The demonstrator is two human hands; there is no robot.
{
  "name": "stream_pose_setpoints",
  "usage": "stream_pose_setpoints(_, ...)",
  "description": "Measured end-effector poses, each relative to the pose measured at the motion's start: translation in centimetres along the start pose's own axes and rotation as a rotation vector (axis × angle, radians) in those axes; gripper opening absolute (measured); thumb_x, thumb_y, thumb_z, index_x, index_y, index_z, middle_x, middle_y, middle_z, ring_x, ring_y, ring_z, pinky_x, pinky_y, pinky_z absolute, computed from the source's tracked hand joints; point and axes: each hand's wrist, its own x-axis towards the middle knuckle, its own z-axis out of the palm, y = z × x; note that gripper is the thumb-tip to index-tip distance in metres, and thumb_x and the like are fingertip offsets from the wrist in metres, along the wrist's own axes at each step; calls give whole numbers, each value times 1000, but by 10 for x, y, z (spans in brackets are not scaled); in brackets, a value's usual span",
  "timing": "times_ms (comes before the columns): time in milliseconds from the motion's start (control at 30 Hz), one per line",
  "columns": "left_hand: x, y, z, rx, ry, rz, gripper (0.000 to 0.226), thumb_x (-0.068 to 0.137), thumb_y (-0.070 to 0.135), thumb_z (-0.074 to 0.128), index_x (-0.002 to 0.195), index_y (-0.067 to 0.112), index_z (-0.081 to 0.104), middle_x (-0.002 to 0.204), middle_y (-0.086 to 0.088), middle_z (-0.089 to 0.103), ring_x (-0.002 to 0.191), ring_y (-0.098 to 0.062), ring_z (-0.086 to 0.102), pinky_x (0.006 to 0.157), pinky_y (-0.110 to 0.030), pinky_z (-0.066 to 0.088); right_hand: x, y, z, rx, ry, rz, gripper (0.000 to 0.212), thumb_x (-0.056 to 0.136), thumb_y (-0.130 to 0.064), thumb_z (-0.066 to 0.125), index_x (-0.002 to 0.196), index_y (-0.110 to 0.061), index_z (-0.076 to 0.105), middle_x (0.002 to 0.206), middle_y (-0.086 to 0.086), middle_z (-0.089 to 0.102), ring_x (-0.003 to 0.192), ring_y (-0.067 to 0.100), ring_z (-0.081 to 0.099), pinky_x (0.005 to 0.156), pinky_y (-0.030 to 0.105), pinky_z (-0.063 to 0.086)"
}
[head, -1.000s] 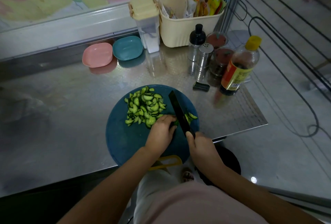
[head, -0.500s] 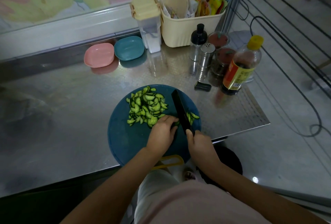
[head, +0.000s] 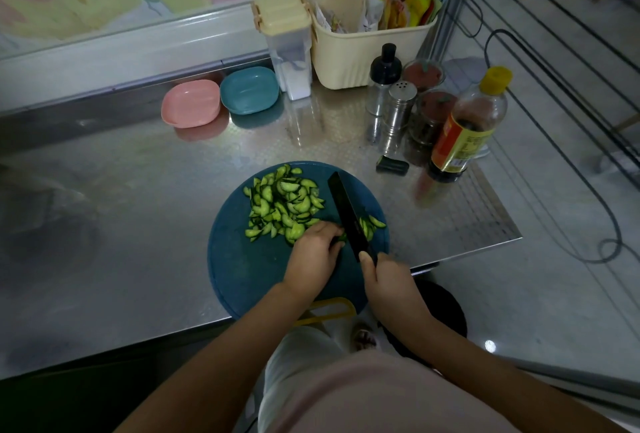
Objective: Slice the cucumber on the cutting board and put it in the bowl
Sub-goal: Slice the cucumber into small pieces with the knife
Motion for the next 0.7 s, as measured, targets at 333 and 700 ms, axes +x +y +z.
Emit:
stream_pose_setpoints(333,-2,2,0,18,18,29,22,74,-6,69,94,2,68,93,-11,65,85,-25,63,77,-29,49,4,-9,5,-35,16,0,32,102,-30,34,85,-6,47,78,14,57,65,19,44,54,25,26)
stream_pose_setpoints(700,-2,-2,0,-20,31,-6,20,72,-3,73,91,2,69,90,-11,67,82,-25,65,78,-20,43,3,1,1,87,-23,39,35,101,-33,36,73,-11,40,59,-2,40,61,22,46,55,27,29)
